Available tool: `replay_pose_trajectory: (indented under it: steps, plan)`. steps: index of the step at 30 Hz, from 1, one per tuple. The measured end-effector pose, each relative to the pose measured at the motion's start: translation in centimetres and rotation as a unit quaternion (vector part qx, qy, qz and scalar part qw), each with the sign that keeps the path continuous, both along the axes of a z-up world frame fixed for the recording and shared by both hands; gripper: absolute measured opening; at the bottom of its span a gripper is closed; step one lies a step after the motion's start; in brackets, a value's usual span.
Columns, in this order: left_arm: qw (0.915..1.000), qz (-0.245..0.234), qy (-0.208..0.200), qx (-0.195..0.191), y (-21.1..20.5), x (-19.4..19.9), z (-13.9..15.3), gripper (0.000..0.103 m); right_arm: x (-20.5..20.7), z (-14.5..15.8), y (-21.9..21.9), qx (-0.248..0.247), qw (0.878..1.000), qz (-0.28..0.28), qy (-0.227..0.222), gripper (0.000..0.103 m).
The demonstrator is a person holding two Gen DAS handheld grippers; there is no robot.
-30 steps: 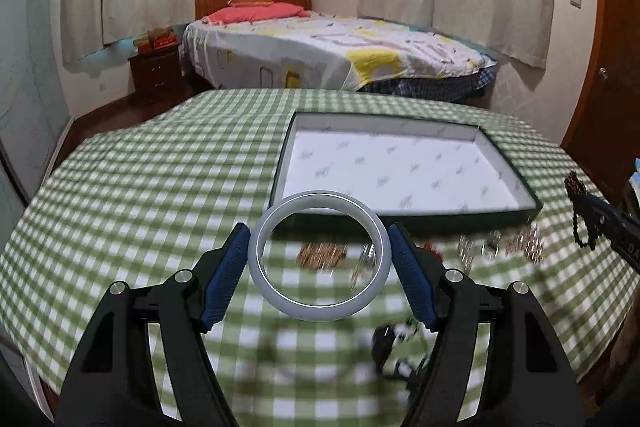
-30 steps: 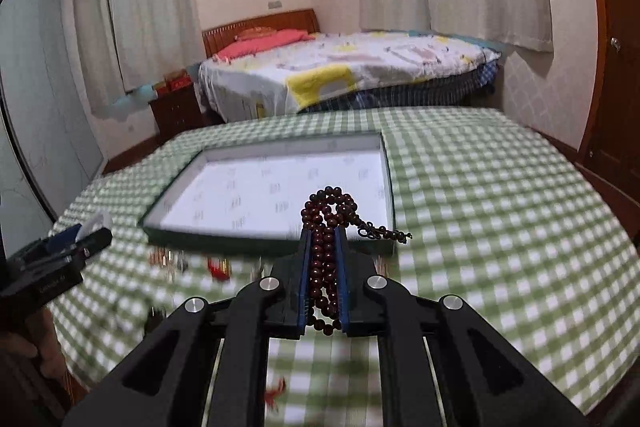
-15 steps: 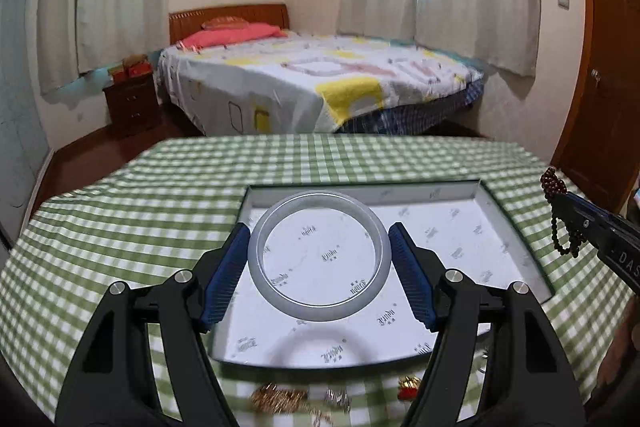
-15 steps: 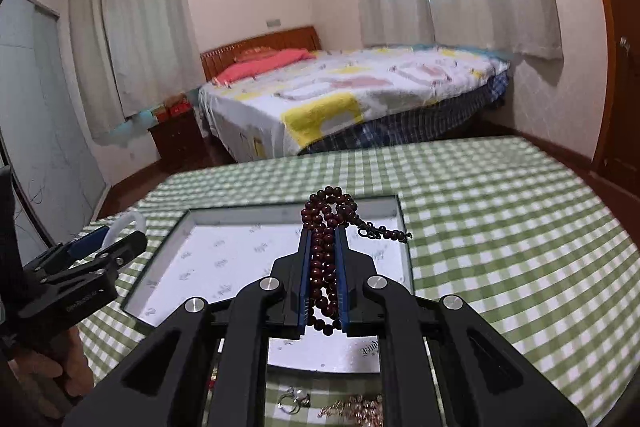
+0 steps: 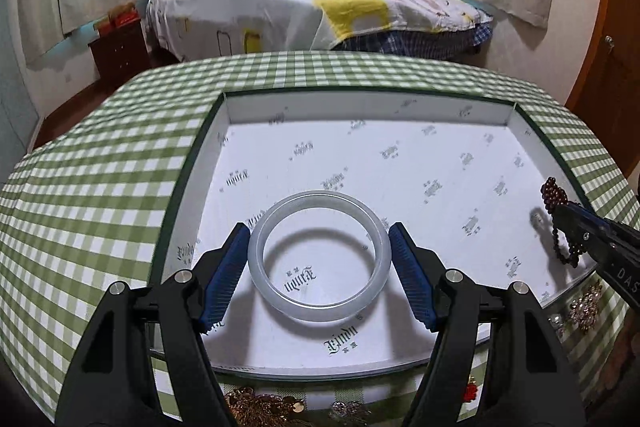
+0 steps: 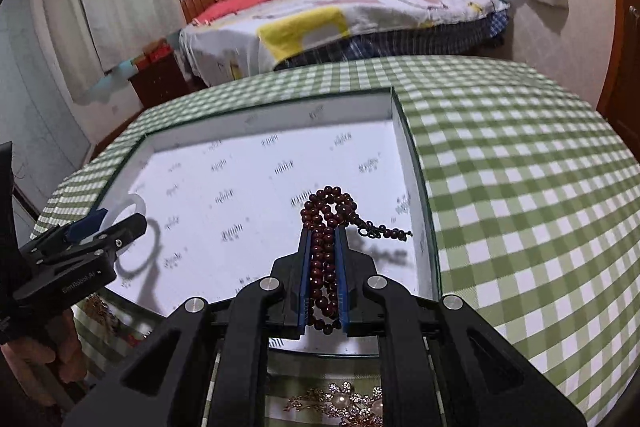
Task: Organize jewelry
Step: 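Carry the bangle and bead bracelet into the green box and release both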
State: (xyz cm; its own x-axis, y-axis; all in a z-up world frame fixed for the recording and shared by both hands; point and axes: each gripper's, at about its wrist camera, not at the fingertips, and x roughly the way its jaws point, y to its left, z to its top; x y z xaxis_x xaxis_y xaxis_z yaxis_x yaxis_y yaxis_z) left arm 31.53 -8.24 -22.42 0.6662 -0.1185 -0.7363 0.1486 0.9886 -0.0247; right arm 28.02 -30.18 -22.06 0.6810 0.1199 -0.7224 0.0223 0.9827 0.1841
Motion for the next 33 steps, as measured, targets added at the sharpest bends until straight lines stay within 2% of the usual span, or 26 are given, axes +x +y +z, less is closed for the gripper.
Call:
replay_pose_trajectory:
  steps: [6, 11, 12, 13, 15, 20, 25, 33]
  plan:
    - [0.9997, 0.0, 0.024, -0.006, 0.3, 0.3, -0.9, 0.069, 0.3, -0.3, 0.0, -0.008, 1.0, -0.002, 0.001, 0.013]
    - [0.9996, 0.0, 0.025, -0.012, 0.6, 0.3, -1.0, 0.071, 0.3, -0.3, 0.1, -0.012, 1.0, 0.002, 0.001, 0.015]
    - [0.9997, 0.0, 0.023, -0.01, 0.5, 0.3, -0.9, 0.073, 0.2, -0.2, 0.2, -0.015, 1.0, 0.003, 0.0, 0.023]
    - [0.9998, -0.001, 0.017, -0.007, 0.5, 0.1, -0.7, 0.077, 0.1, -0.2, 0.3, -0.019, 1.0, 0.002, -0.001, 0.038]
    - [0.9999, -0.004, 0.01, -0.001, 0.3, -0.2, -0.5, 0.078, -0.1, -0.3, 0.3, -0.018, 1.0, -0.001, -0.004, 0.045]
    - [0.9999, -0.012, -0.005, 0.011, -0.2, -0.8, 0.1, 0.078, -0.6, -0.3, 0.0, -0.014, 1.0, -0.003, -0.005, 0.045]
    - [0.9997, -0.009, -0.024, 0.006, 0.0, -1.7, 1.5, 0.079, -1.9, 1.0, -0.2, -0.012, 1.0, -0.005, -0.021, 0.045]
    - [0.9977, 0.006, -0.067, -0.007, 1.1, -6.3, 4.5, 0.079, -6.1, 3.2, 0.8, -0.018, 0.999, 0.004, -0.05, 0.045]
